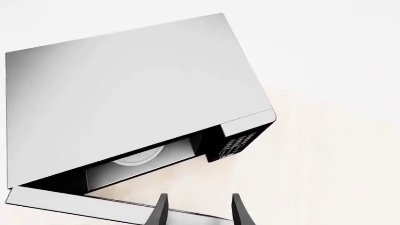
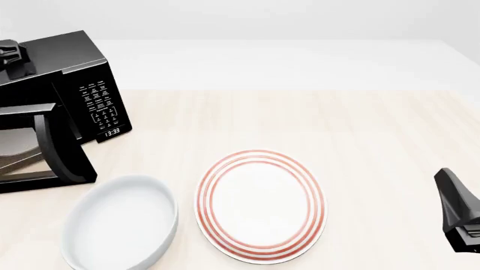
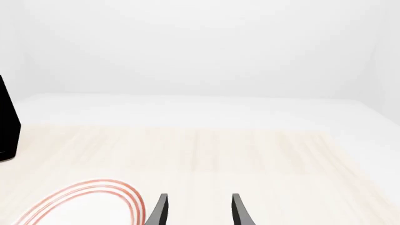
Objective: Open the microwave.
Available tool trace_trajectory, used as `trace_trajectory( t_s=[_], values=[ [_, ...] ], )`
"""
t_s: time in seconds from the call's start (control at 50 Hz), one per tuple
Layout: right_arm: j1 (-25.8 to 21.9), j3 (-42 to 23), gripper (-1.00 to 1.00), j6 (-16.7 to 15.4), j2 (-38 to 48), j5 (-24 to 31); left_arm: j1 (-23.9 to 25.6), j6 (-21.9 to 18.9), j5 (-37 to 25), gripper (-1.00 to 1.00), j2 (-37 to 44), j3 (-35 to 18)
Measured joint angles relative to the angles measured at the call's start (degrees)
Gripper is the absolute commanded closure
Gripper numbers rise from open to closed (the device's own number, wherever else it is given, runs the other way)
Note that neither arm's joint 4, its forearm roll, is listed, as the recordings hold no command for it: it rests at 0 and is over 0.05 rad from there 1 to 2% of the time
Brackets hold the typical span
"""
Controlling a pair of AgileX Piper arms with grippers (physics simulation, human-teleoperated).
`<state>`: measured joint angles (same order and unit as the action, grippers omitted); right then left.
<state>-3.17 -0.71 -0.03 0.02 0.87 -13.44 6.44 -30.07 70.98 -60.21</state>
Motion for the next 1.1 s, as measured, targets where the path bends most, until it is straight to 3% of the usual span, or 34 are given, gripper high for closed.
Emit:
trace_trajectory(
  t_s=[1.1],
  values=[
    [0.0, 0.0, -1.0, 0.0, 0.0, 0.0, -2.57, -0.1, 3.55, -1.0, 4.97, 2.75]
  ],
)
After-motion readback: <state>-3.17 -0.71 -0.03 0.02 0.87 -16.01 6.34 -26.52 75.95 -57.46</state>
